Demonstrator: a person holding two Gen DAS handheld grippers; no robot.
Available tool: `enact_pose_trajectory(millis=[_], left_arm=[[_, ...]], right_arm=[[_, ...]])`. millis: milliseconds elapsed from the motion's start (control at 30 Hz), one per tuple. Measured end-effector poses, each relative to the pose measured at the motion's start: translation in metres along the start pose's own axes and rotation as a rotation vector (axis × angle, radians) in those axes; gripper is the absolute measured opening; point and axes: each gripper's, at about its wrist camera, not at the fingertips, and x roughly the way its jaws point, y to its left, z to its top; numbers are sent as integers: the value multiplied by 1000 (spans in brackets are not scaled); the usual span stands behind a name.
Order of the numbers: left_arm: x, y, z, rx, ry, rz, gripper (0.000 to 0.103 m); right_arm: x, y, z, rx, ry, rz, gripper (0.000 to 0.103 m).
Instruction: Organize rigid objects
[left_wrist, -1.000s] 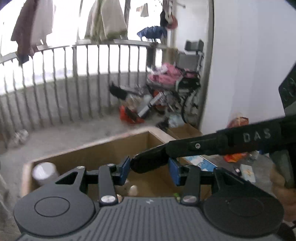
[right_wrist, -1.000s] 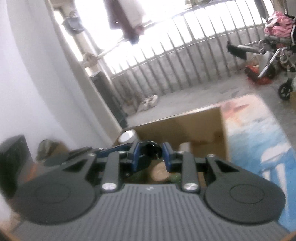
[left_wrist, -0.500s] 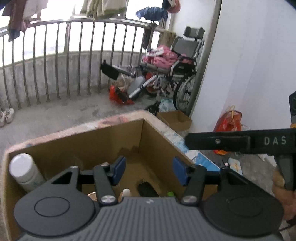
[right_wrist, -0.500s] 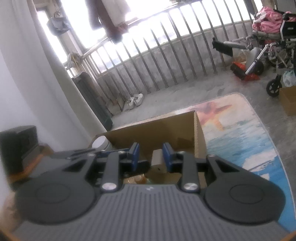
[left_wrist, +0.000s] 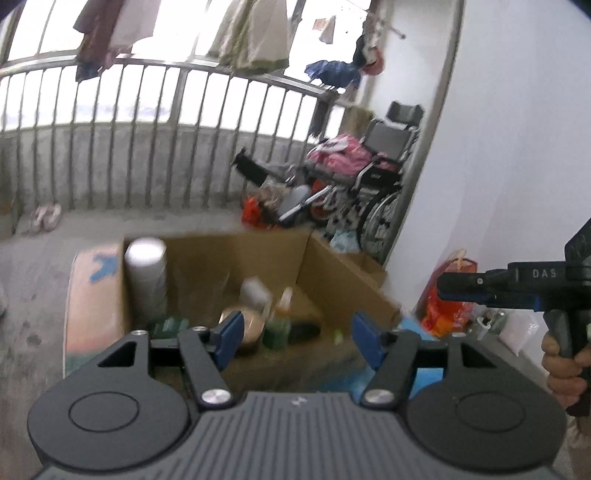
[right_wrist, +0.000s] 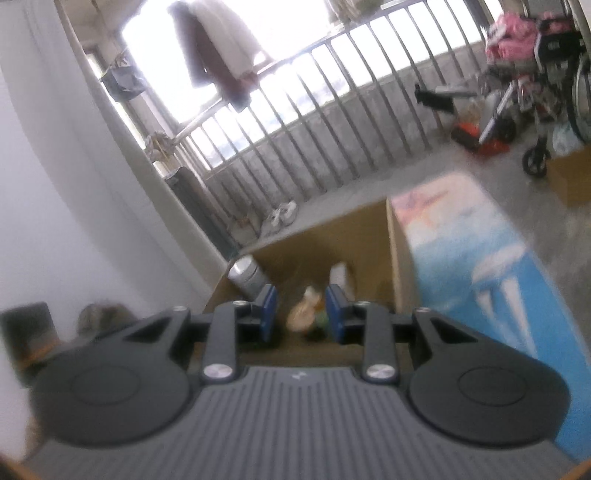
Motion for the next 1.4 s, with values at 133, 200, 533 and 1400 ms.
enact_pose_trajectory(millis=[133,200,533,1400], left_arm=[[16,5,-38,-17,115,30,65],[30,7,-52,-9,157,58,65],[94,18,-87,66,272,200,47],[75,-18,-90,129,199,223,31]], right_arm=[[24,-3,-35,46,92,17,29],[43,-6,-50,61,141,21,29],[136,-1,-92,7,297,-23,29],[150,12,-102,-52,311,-31,29]])
